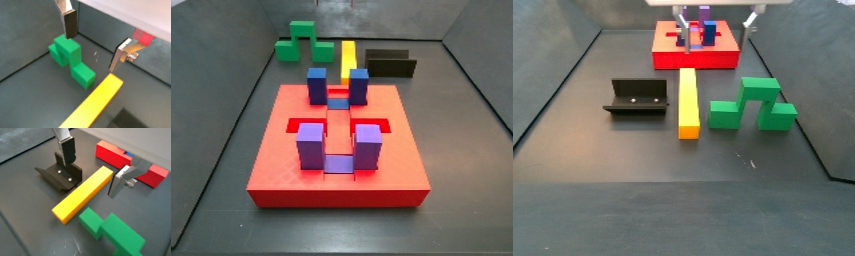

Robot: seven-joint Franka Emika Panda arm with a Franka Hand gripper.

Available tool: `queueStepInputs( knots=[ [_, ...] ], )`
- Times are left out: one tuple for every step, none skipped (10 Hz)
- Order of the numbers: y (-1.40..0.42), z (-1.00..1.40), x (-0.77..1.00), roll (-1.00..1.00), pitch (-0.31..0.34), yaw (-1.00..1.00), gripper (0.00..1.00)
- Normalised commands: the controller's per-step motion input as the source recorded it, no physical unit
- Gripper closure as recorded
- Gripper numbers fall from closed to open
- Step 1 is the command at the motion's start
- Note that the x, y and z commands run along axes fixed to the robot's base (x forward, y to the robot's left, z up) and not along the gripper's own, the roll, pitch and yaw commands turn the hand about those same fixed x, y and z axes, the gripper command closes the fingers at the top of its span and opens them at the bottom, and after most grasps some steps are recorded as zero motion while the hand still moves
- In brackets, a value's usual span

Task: Pick up the yellow object. Move up. Move to above the board. Insert the yellow object.
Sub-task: Pick up the yellow object.

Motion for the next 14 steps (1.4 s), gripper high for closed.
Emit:
queueStepInputs(
  knots=[
    [0.00,-0.64,0.89,0.00,0.133,0.13,0.00],
    [0.00,-0.62,0.89,0.00,0.123,0.11,0.00],
    [-0.12,-0.54,0.82,0.00,0.123,0.05,0.00],
    [-0.19,-0.47,0.82,0.00,0.137,0.05,0.00],
    [-0.23,-0.42,0.74,0.00,0.107,0.05,0.00],
    [-0.19,-0.45,0.69,-0.02,0.064,0.00,0.00],
    [-0.09,-0.53,0.50,-0.09,0.004,0.00,0.00],
    [-0.06,-0.51,0.20,-0.20,-0.047,-0.04,0.00],
    [-0.05,-0.48,0.04,-0.29,-0.149,-0.05,0.00],
    [-0.05,-0.32,0.00,-0.36,-0.193,-0.03,0.00],
    [-0.05,-0.14,-0.08,-0.36,-0.244,0.00,0.00],
    [-0.12,0.00,-0.23,-0.22,-0.279,0.00,0.00],
    [-0.19,-0.10,-0.09,-0.09,-0.224,0.00,0.00],
    [-0.38,-0.29,-0.02,0.15,-0.121,0.00,0.00]
  ],
)
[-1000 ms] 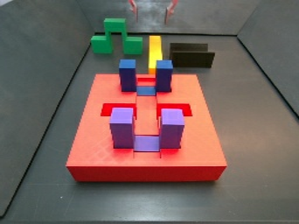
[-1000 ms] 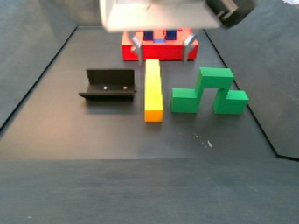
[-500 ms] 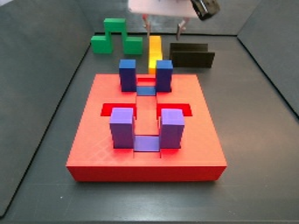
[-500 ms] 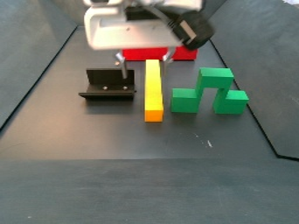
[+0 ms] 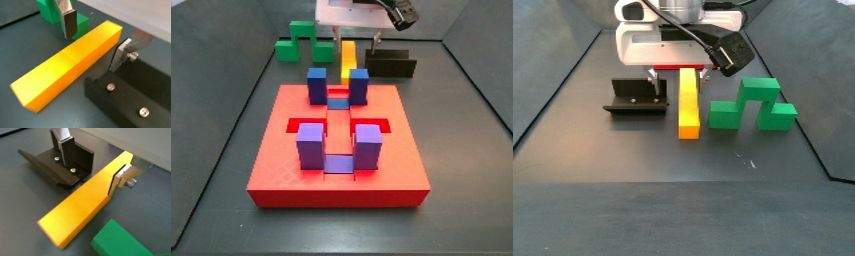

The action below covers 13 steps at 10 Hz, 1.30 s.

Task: Pick up the yellow object. Move up. Move to above the board. Insert the yellow object.
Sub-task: Pick up the yellow object.

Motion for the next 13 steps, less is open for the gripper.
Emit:
queueStepInputs(
  knots=[
    [-0.32,-0.39,-0.10,0.21,-0.123,0.00,0.00],
    [-0.14,-0.33,-0.03,0.08,-0.106,0.00,0.00],
    [0.00,-0.23,-0.09,0.07,-0.054,0.00,0.00],
    [0.15,-0.10,-0.21,0.00,-0.039,-0.04,0.00],
    [0.12,-0.12,-0.21,0.03,-0.027,-0.06,0.00],
    [0.03,-0.17,-0.15,0.07,-0.004,-0.09,0.00],
    [0.00,-0.13,-0.05,0.00,-0.006,-0.12,0.00],
    [0.00,-0.14,-0.06,0.02,-0.009,-0.11,0.00],
    [0.01,-0.18,0.00,0.02,0.000,-0.05,0.00],
    [0.01,-0.13,0.00,0.01,0.000,0.00,0.00],
    [0.00,-0.03,0.00,0.00,0.000,0.00,0.00],
    [0.00,0.00,0.00,0.00,0.000,0.00,0.00],
    [0.00,0.00,0.00,0.00,0.000,0.00,1.00]
  ],
)
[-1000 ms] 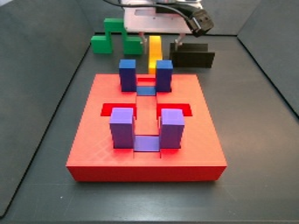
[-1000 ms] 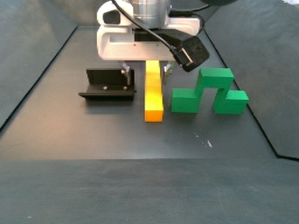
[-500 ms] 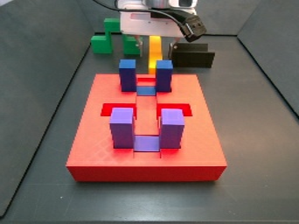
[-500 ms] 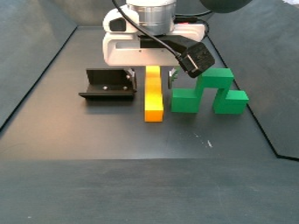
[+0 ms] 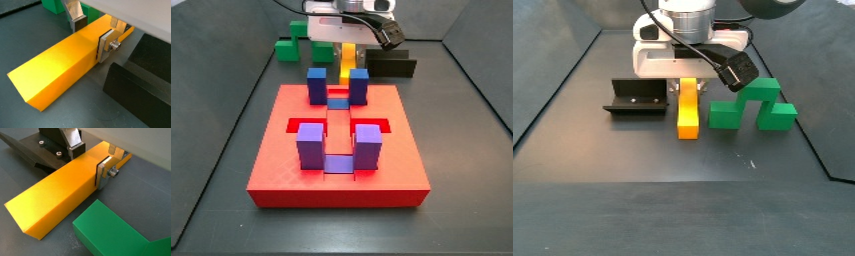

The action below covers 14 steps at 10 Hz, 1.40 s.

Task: Pick up the yellow object. Move up. Move to above the board. Insert the yellow object.
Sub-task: Pick up the yellow object.

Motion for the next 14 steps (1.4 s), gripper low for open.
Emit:
queueStepInputs(
  knots=[
    [0.00,0.00,0.00,0.00,0.000,0.00,1.00],
    [0.00,0.00,0.00,0.00,0.000,0.00,1.00],
    [0.00,0.00,0.00,0.00,0.000,0.00,1.00],
    [0.00,0.00,0.00,0.00,0.000,0.00,1.00],
    [0.00,0.00,0.00,0.00,0.000,0.00,1.00],
    [0.00,0.00,0.00,0.00,0.000,0.00,1.00],
    [0.00,0.00,0.00,0.00,0.000,0.00,1.00],
    [0.00,0.00,0.00,0.00,0.000,0.00,1.00],
    [0.00,0.00,0.00,0.00,0.000,0.00,1.00],
    [0.00,0.00,0.00,0.00,0.000,0.00,1.00],
    [0.00,0.00,0.00,0.00,0.000,0.00,1.00],
    [0.00,0.00,0.00,0.00,0.000,0.00,1.00],
    [0.00,0.00,0.00,0.00,0.000,0.00,1.00],
    [0.00,0.00,0.00,0.00,0.000,0.00,1.00]
  ],
)
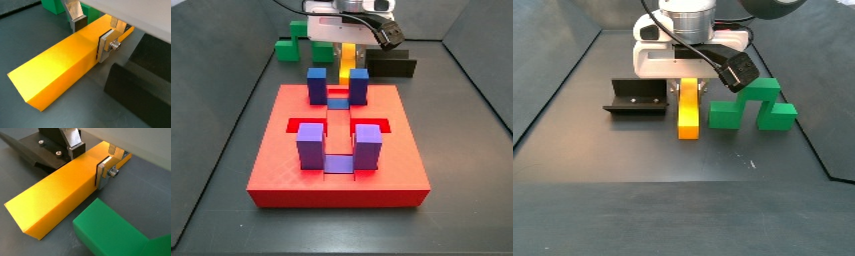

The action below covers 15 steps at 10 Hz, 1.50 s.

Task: Pick up the yellow object. Move up. Move to above the board. Insert the yellow object.
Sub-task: Pick up the yellow object, then move up, then move to above the board.

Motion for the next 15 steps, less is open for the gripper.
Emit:
queueStepInputs(
  knots=[
    [0.00,0.00,0.00,0.00,0.000,0.00,1.00],
    [0.00,0.83,0.00,0.00,0.000,0.00,1.00],
    [0.09,0.80,-0.01,0.00,0.007,0.06,1.00],
    [0.07,0.59,-0.04,0.02,0.007,0.06,1.00],
    [0.03,0.28,-0.02,0.03,-0.019,0.04,1.00],
    [0.00,1.40,0.00,0.00,0.000,0.00,1.00],
    [0.00,1.40,-0.01,0.00,0.011,-0.01,1.00],
    [0.00,1.40,-0.03,0.03,0.024,0.00,1.00],
    [-0.01,1.40,-0.01,0.04,0.005,0.00,1.00],
    [0.00,1.40,0.01,0.03,0.035,0.01,1.00],
    [0.00,1.40,0.01,0.02,0.053,0.01,1.00],
    [0.00,1.40,0.02,0.01,0.064,0.01,1.00],
    [0.00,0.91,0.03,0.01,0.061,0.01,1.00],
    [0.00,0.40,0.03,0.01,0.063,0.00,1.00],
    [0.00,0.20,0.05,0.01,0.053,0.01,1.00]
  ],
)
